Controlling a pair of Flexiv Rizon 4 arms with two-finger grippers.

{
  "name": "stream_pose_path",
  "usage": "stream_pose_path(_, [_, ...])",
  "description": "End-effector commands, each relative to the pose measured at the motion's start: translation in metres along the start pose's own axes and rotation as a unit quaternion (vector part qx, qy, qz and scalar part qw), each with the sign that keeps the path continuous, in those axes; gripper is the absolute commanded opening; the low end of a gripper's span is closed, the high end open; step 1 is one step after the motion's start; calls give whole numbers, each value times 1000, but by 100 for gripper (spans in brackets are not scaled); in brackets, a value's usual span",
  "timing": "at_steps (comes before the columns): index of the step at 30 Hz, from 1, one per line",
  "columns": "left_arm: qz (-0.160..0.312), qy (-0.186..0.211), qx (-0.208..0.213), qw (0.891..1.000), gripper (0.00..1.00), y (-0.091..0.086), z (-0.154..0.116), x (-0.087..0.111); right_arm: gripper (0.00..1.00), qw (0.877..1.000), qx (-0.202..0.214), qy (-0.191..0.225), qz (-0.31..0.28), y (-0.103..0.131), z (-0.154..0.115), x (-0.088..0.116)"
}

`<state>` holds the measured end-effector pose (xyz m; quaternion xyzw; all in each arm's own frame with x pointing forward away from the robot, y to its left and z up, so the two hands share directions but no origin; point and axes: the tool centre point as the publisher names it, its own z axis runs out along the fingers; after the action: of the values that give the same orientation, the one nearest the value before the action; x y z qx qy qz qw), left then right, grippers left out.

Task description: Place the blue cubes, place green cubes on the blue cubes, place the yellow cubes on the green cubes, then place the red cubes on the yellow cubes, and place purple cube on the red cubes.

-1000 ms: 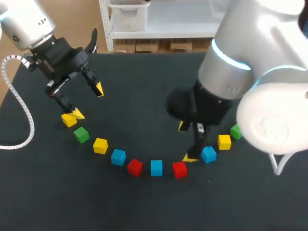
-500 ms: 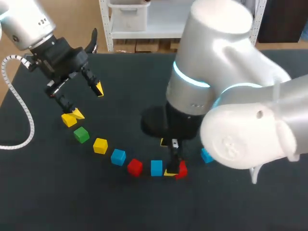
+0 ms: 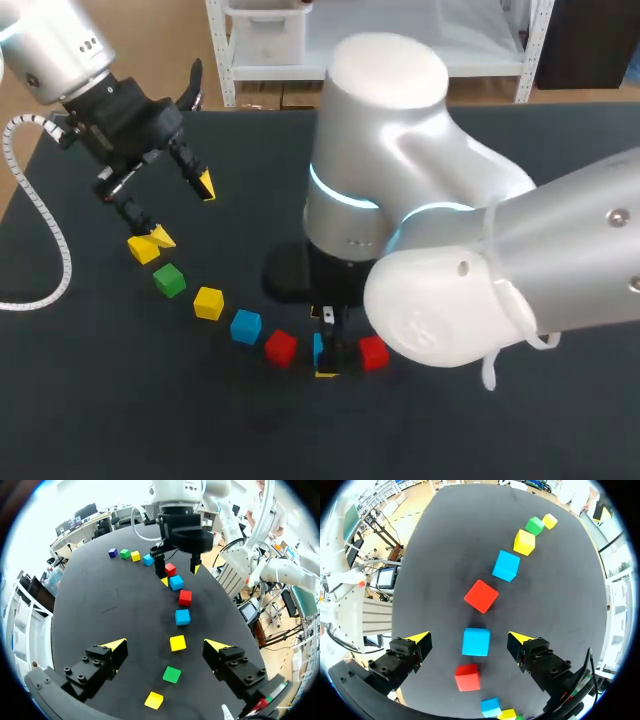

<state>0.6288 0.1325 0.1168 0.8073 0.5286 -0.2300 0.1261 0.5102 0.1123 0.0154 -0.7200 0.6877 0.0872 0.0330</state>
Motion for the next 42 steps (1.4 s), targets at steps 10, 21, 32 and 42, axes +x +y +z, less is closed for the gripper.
stream_pose_path(10, [1,0,0,1000,100,0,0,0,100,1000,1,26,-1,-8,16,1])
stream_pose_path(21, [1,0,0,1000,100,0,0,0,100,999,6,51,10,-12,19,12])
stream_pose_path(32, [1,0,0,1000,100,0,0,0,65,999,1,51,9,-14,21,11])
stream_pose_path(42, [1,0,0,1000,100,0,0,0,37,999,-3,46,8,-13,23,7])
